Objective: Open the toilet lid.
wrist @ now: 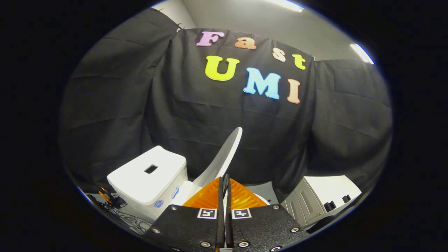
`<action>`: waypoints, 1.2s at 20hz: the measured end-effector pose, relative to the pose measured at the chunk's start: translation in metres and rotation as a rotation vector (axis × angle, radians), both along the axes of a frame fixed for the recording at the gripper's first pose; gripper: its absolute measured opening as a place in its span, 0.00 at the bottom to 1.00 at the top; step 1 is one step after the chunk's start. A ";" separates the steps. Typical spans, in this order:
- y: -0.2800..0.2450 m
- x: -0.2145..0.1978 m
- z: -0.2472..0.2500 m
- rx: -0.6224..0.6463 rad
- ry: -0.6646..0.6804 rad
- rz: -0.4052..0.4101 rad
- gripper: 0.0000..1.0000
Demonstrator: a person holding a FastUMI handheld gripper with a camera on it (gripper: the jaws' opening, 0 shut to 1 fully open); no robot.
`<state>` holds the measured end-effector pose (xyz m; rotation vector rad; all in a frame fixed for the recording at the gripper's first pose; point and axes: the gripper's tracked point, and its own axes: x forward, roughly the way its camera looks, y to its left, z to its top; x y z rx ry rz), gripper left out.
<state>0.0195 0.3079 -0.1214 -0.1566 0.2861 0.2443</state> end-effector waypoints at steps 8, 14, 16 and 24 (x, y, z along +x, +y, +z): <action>0.049 -0.007 0.016 0.006 -0.041 0.085 0.01; 0.084 -0.012 0.024 0.025 -0.044 0.126 0.01; 0.097 -0.015 0.025 0.032 -0.040 0.138 0.01; 0.154 -0.023 0.028 0.042 -0.047 0.223 0.01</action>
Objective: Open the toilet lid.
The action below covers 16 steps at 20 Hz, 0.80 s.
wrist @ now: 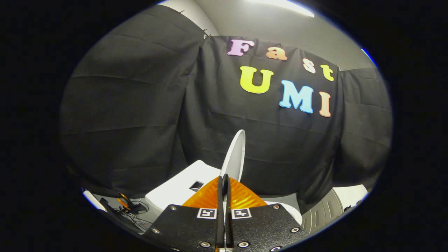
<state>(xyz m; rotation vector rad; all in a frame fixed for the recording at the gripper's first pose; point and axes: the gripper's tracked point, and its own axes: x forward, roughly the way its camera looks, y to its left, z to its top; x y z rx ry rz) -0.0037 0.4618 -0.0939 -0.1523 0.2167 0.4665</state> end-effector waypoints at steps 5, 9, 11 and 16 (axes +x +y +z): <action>0.025 -0.010 -0.004 -0.019 0.001 0.052 0.01; 0.038 -0.013 -0.005 -0.004 0.008 0.088 0.02; 0.032 -0.012 -0.001 -0.021 -0.009 0.087 0.03; 0.027 -0.020 -0.013 0.058 0.054 0.175 0.13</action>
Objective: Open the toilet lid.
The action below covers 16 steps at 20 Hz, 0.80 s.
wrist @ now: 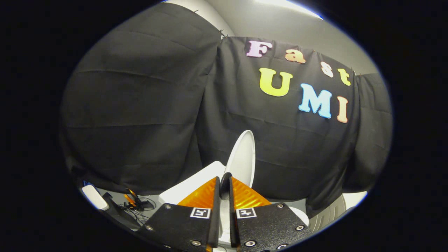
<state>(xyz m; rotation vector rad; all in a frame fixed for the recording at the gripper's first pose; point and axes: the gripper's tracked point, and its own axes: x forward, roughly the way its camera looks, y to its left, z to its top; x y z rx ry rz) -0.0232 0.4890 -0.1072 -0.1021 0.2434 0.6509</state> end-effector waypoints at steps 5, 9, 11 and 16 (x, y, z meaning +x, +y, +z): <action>-0.049 0.003 0.032 0.191 -0.011 -0.006 0.65; -0.084 0.016 0.065 0.346 -0.039 -0.026 0.95; -0.115 0.036 0.075 0.345 -0.064 -0.078 0.95; -0.197 0.090 0.074 0.319 -0.095 -0.221 0.94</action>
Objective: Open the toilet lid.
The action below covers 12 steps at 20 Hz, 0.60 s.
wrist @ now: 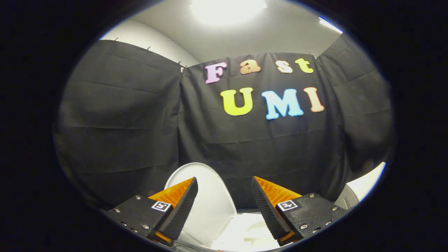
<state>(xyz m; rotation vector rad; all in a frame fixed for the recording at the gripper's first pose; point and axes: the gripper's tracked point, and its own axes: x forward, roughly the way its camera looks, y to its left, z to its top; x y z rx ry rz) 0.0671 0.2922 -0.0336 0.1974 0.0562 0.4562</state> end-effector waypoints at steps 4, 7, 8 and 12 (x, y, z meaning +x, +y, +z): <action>-0.073 0.027 -0.008 -0.038 -0.004 -0.102 0.94; -0.124 0.032 -0.021 -0.097 0.020 -0.161 0.94; -0.137 0.030 -0.022 -0.117 0.021 -0.170 0.94; -0.189 0.016 -0.020 -0.144 0.005 -0.223 0.94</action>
